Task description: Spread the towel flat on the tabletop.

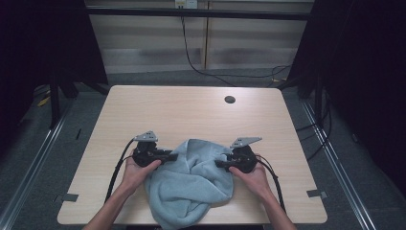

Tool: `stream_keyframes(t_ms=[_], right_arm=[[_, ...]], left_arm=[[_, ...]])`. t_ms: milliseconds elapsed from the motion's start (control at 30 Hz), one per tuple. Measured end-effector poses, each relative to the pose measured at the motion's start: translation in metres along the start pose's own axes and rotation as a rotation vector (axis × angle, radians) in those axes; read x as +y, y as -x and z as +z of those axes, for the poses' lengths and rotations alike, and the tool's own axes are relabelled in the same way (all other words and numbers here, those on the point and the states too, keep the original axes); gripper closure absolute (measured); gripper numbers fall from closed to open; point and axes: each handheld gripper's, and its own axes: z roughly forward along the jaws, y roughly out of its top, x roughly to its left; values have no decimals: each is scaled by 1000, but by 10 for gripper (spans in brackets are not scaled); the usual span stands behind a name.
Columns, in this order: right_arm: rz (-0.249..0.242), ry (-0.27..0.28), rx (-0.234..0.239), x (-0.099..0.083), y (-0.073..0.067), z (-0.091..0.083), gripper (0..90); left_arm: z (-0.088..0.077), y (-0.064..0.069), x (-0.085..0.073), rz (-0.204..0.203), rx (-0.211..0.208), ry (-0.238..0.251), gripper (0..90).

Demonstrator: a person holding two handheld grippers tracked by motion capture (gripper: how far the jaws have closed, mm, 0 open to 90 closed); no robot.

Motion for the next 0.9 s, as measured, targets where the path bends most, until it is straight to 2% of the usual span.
stream_keyframes(t_ms=[33,67,100,167,200,233,400,433,467,500,567,633,667,700,733,800,833,867,900], right_arm=[[2,14,-4,1,0,-2,708],[6,25,-10,3,1,-5,736],[5,40,-20,5,3,-8,757],[17,64,-40,11,7,-17,784],[22,70,-57,15,10,-22,789],[23,78,-76,20,14,-28,794],[31,170,-190,47,30,-72,804],[34,198,-218,53,34,-82,807],[39,225,-246,58,37,-92,808],[40,254,-269,63,39,-102,809],[41,314,-304,72,42,-121,811],[39,379,-332,80,40,-136,810],[39,379,-332,80,40,-136,810],[35,425,-344,83,35,-144,810],[29,424,-344,83,32,-144,809],[25,383,-328,75,28,-138,805],[25,383,-328,75,28,-138,805],[33,323,-299,59,24,-127,800],[35,293,-297,48,22,-121,799]], left_arm=[[-4,0,1,2,7,22,818],[-4,0,1,2,7,22,825],[-14,-1,4,7,22,75,830],[-25,-4,10,11,52,106,832],[-25,-4,10,11,52,106,834],[-39,-8,19,15,84,132,835],[-88,-17,47,23,167,249,840],[-98,-18,51,20,173,273,840],[-98,-18,51,20,173,273,841],[-114,-19,59,22,195,322,842],[-128,-18,65,23,207,365,842],[-138,-15,69,30,192,397,840],[-138,-15,69,30,192,397,839],[-139,-10,68,38,193,393,839],[-138,-7,65,42,195,372,838],[-132,-3,49,54,173,341,834],[-132,-3,49,54,173,341,829],[-125,0,27,41,158,297,827],[-122,-1,15,22,146,277,826]])
